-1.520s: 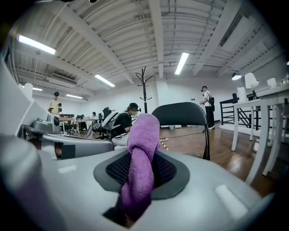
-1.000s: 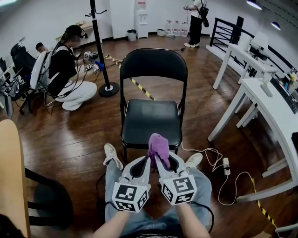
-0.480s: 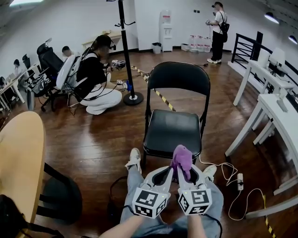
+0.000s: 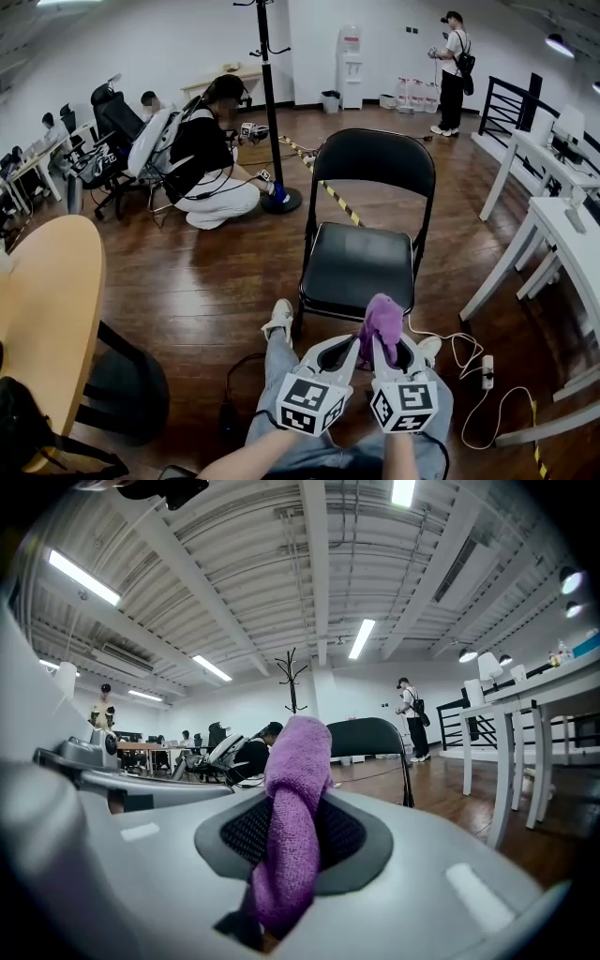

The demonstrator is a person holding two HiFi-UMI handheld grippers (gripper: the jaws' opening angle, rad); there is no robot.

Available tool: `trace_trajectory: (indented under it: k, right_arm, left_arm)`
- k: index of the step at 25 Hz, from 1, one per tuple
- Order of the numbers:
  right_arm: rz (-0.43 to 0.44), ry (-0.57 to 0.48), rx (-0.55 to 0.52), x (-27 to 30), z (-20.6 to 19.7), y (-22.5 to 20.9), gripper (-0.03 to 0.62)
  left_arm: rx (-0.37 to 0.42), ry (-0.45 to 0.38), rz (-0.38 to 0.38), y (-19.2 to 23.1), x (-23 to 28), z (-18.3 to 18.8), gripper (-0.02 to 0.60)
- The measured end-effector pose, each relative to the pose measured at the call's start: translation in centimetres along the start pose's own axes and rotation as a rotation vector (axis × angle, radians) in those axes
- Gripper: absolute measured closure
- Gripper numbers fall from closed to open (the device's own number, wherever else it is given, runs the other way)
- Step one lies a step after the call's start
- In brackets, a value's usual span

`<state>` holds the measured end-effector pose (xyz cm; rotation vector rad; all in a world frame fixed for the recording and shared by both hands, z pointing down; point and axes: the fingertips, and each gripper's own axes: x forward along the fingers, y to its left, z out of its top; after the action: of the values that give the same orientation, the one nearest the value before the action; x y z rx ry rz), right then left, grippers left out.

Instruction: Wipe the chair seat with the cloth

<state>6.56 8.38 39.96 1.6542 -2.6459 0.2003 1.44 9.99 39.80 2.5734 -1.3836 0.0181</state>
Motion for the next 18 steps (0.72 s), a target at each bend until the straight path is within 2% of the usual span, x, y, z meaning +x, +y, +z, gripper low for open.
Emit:
trace_trajectory:
  k: [6, 12, 18]
  right_arm:
    - [0.020, -0.015, -0.022, 0.1, 0.9, 1.2, 0.503]
    - [0.018, -0.007, -0.027, -0.6, 0.5, 1.4, 0.503]
    - [0.034, 0.014, -0.027, -1.0, -0.3, 2.0, 0.502]
  left_arm:
    - [0.000, -0.016, 0.020, 0.8, -1.0, 0.6, 0.578]
    - [-0.010, -0.004, 0.015, 0.2, -1.2, -0.3, 0.577]
    - [-0.020, -0.006, 0.046, 0.7, -1.6, -0.6, 0.578]
